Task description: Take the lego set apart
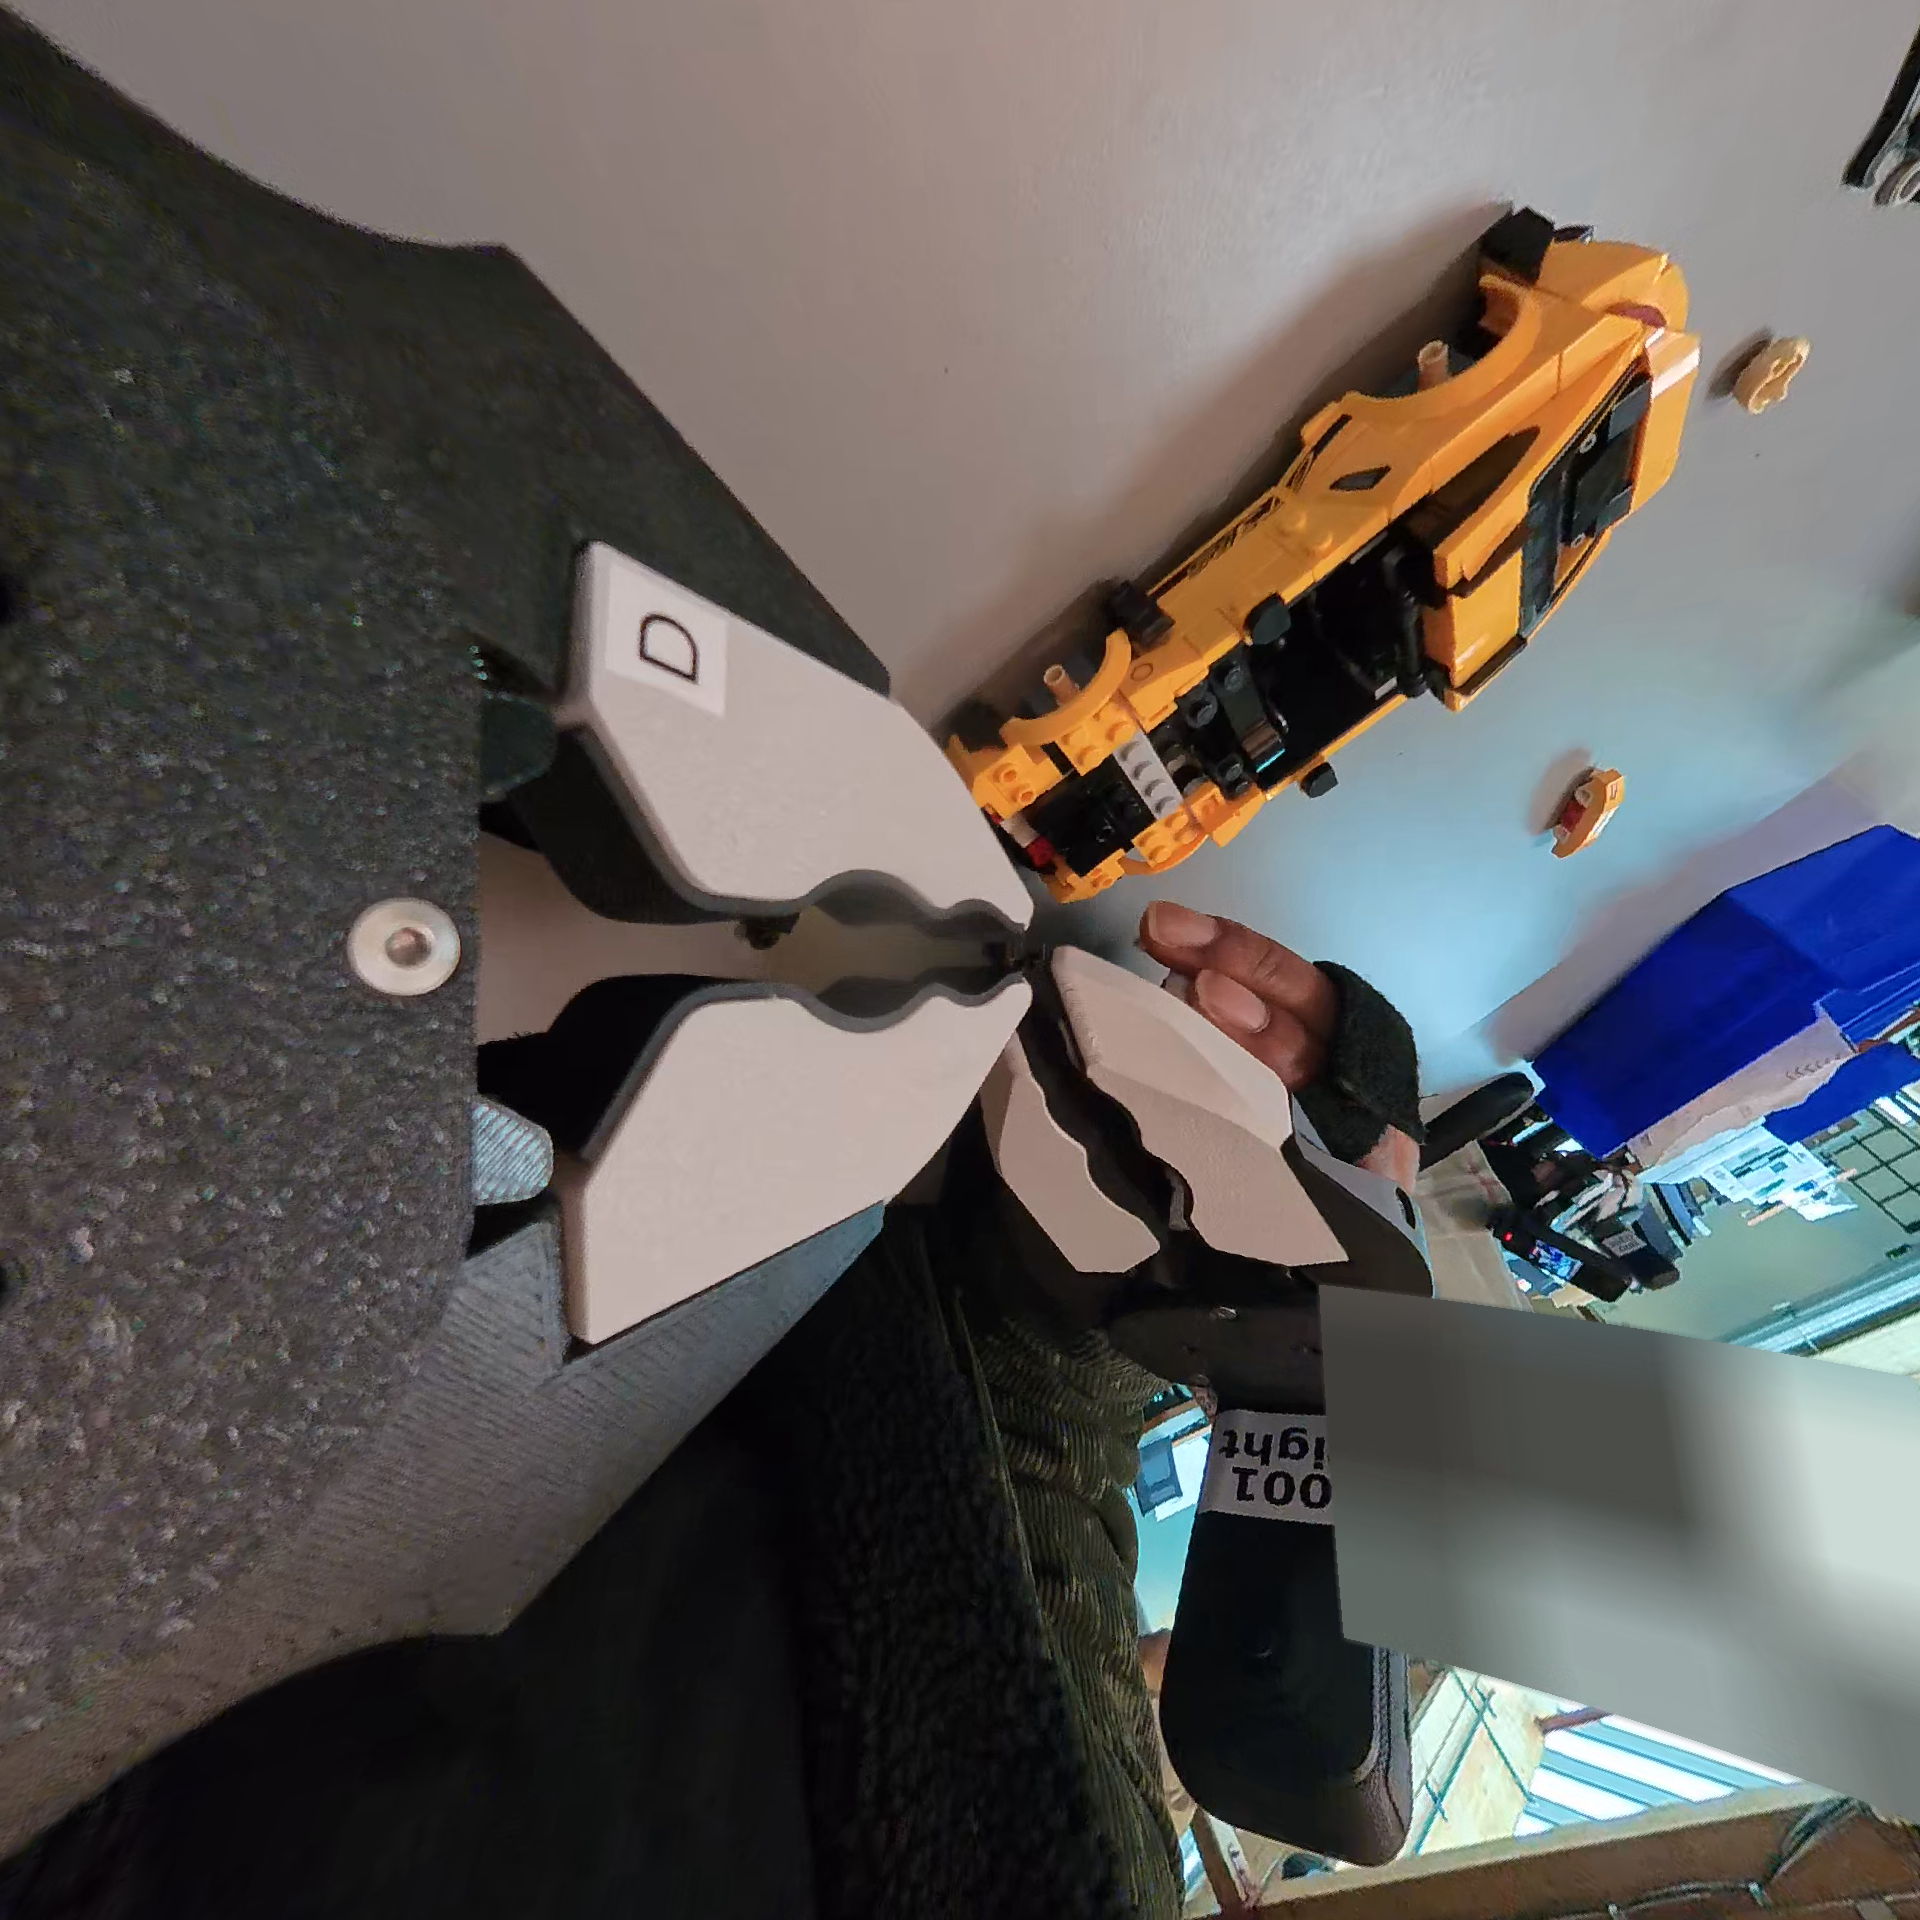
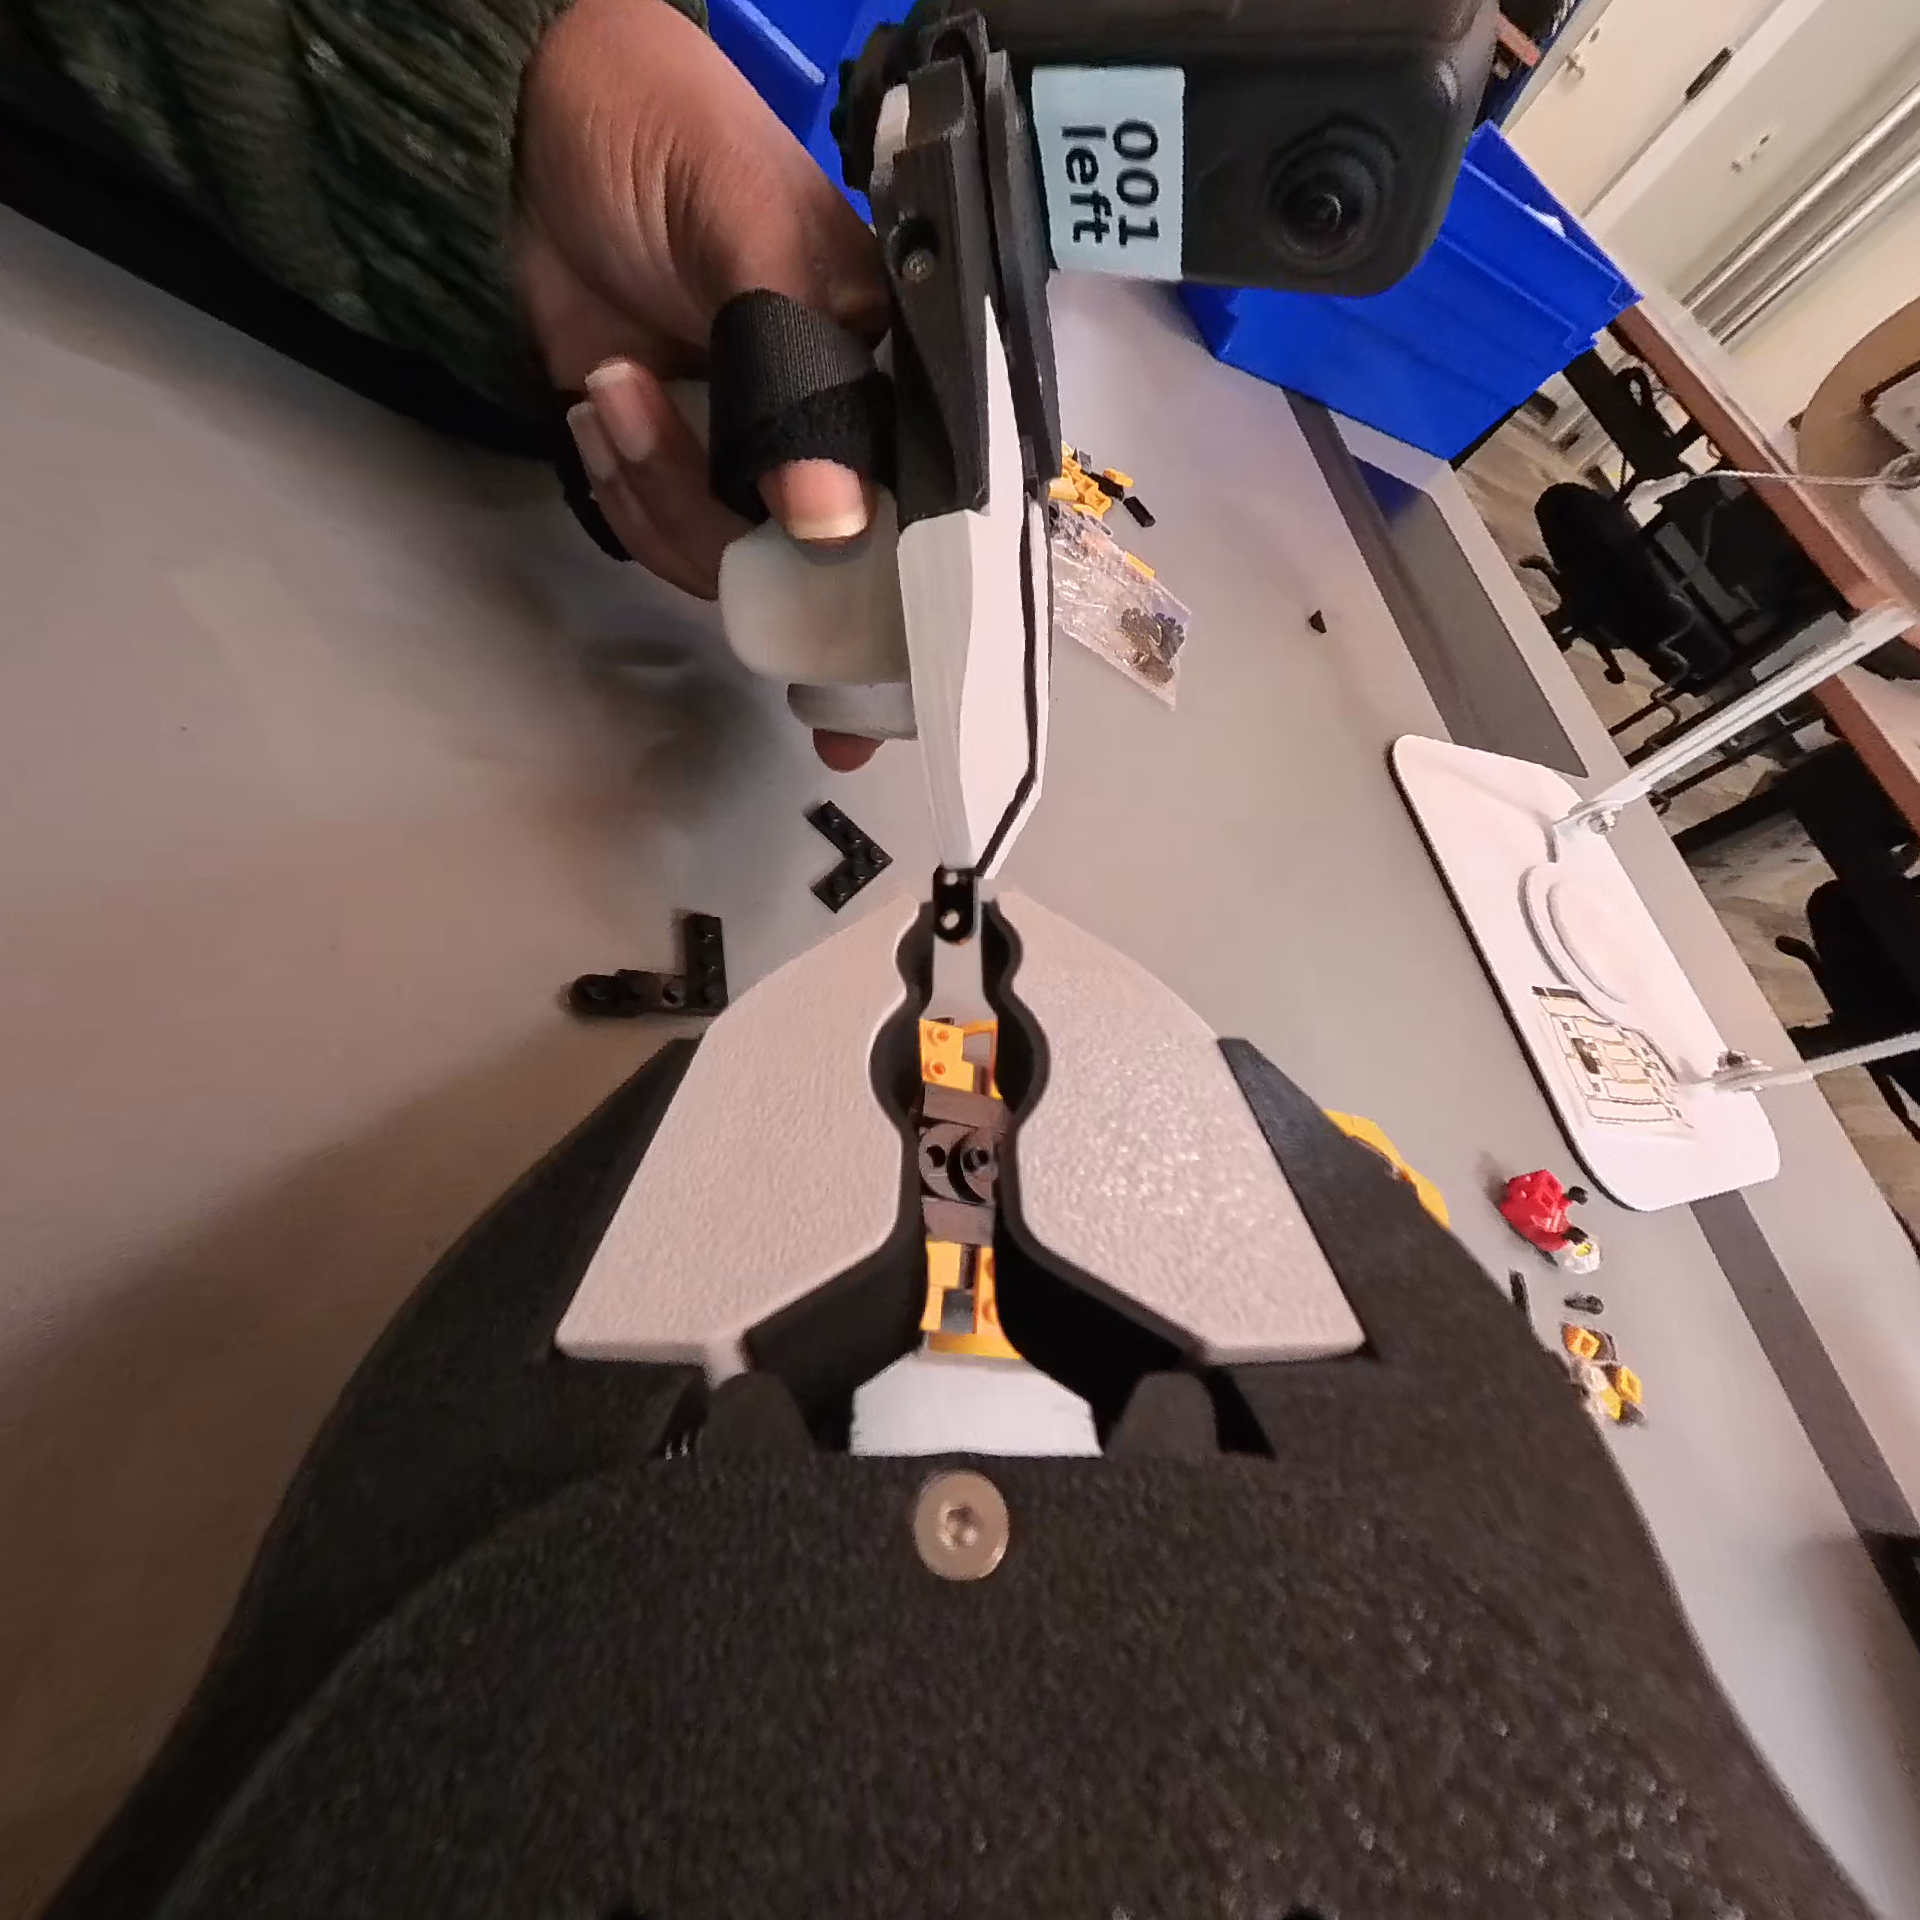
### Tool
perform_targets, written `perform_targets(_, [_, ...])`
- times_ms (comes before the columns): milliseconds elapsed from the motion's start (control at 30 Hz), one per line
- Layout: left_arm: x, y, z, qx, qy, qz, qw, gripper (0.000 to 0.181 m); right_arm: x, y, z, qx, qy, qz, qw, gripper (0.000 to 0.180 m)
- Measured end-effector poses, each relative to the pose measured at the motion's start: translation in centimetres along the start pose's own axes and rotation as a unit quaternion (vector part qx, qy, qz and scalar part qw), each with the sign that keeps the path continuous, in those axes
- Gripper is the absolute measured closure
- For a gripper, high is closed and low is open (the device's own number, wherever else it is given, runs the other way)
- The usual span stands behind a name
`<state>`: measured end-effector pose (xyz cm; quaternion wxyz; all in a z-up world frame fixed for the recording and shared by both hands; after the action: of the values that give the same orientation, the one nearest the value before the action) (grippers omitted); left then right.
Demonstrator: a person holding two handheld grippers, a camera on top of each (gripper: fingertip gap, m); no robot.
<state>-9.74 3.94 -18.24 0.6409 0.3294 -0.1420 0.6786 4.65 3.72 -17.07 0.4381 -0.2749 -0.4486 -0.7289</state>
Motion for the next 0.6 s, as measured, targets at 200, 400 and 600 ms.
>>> perform_targets(200, [-0.12,-0.20,0.02,0.009,-0.006,-0.008,1.000,0.177,-0.08,-0.42,-0.33,0.004,0.011,-0.019,1.000,0.170])
perform_targets(400, [-0.22,-0.28,-0.01,0.009,-0.003,-0.011,1.000,0.177,-0.01,-0.49,-0.35,0.005,0.015,-0.031,0.999,0.172])
perform_targets(600, [-0.01,-0.17,0.18,-0.006,-0.010,0.004,1.000,0.176,0.15,-0.21,-0.02,0.005,-0.006,-0.014,1.000,0.172])
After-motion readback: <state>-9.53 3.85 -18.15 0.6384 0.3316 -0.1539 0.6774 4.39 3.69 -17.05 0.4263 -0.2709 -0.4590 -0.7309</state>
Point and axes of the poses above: each gripper's, where its closed fingertips meet, y back along the fingers, x out of its top, z = x × y across the jaws, the point moved 8 cm from there along y, back along the fingers, and after that the axes turned 2 degrees about -x, right-handed, at the moved point
